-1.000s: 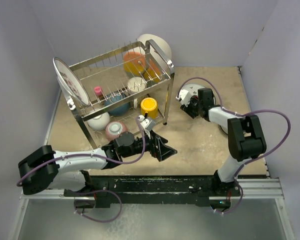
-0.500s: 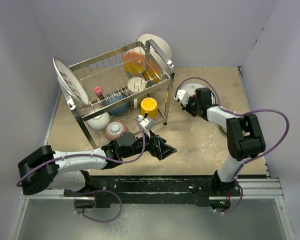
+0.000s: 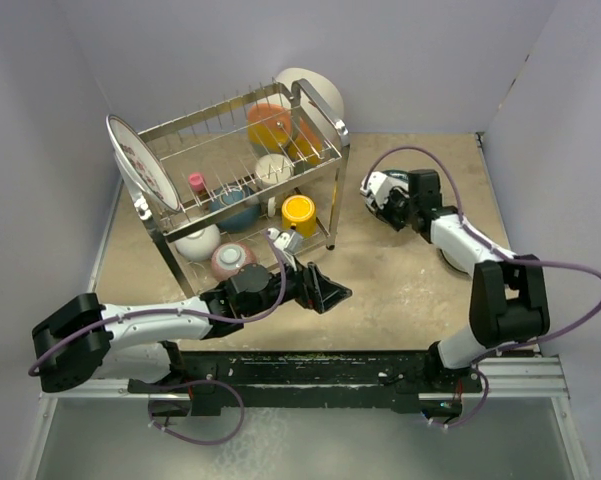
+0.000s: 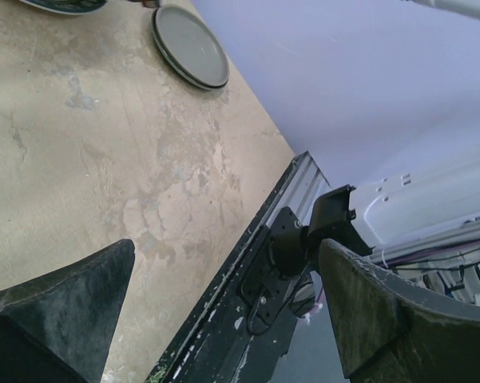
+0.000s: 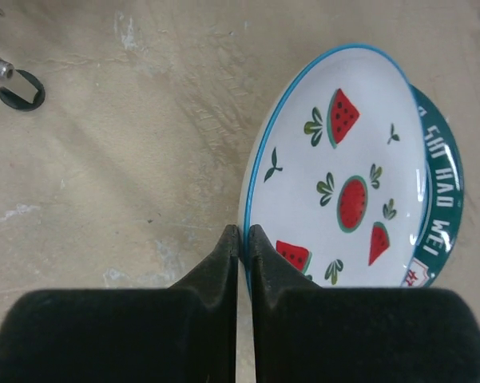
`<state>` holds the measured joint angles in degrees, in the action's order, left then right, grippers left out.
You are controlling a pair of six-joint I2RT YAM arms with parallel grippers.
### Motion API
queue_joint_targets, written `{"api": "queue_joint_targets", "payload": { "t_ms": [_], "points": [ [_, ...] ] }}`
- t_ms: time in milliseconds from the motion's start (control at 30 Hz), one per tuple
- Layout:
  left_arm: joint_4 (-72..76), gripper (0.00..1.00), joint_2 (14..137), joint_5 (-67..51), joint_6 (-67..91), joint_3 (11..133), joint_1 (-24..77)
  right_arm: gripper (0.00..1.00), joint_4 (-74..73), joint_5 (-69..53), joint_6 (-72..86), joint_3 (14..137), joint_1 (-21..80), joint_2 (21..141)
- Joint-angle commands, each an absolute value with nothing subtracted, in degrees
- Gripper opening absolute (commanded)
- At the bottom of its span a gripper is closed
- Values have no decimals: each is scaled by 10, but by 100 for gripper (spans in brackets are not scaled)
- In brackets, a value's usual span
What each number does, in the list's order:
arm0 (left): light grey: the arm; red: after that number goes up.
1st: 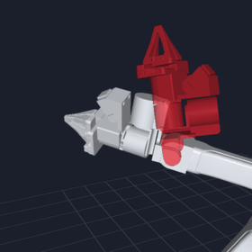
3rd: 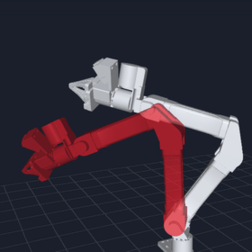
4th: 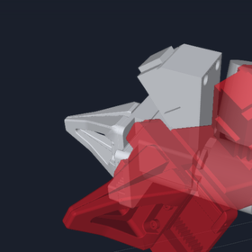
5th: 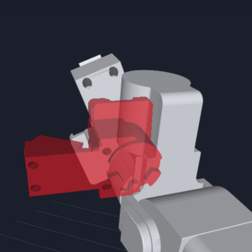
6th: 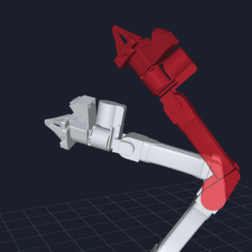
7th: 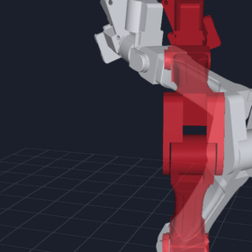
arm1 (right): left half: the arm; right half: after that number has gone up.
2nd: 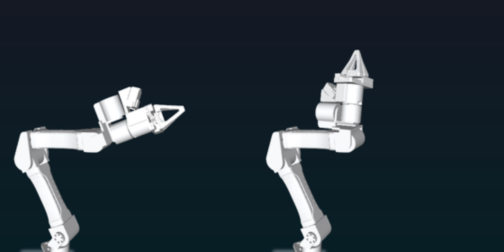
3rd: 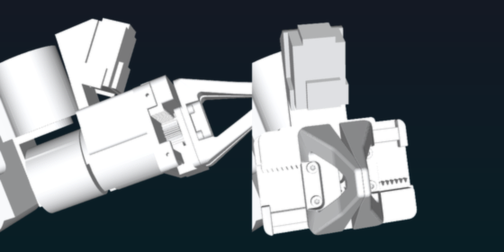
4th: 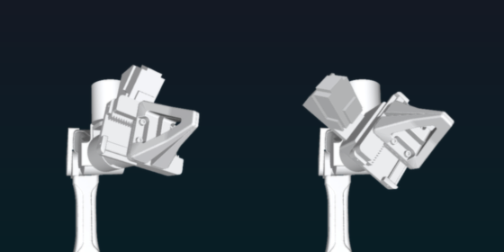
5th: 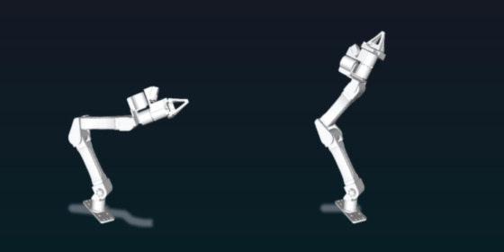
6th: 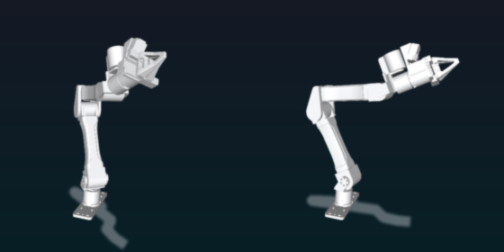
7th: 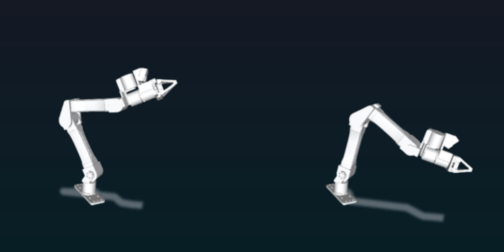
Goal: Load the mixed dishes into the dish rack
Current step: Pick up the plate at the center of the board.
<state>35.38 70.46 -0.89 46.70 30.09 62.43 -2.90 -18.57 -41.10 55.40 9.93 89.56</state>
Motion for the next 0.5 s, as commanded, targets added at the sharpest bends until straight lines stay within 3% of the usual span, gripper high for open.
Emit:
{"api": "queue_joint_targets", "payload": {
  "t_ms": [0, 467],
  "points": [
    [371, 99, 683, 31, 528, 303, 628, 0, -18, -263, -406, 568, 59, 830],
    [340, 99, 720, 62, 668, 343, 628, 0, -63, -387, -391, 572, 13, 789]
  ]
}}
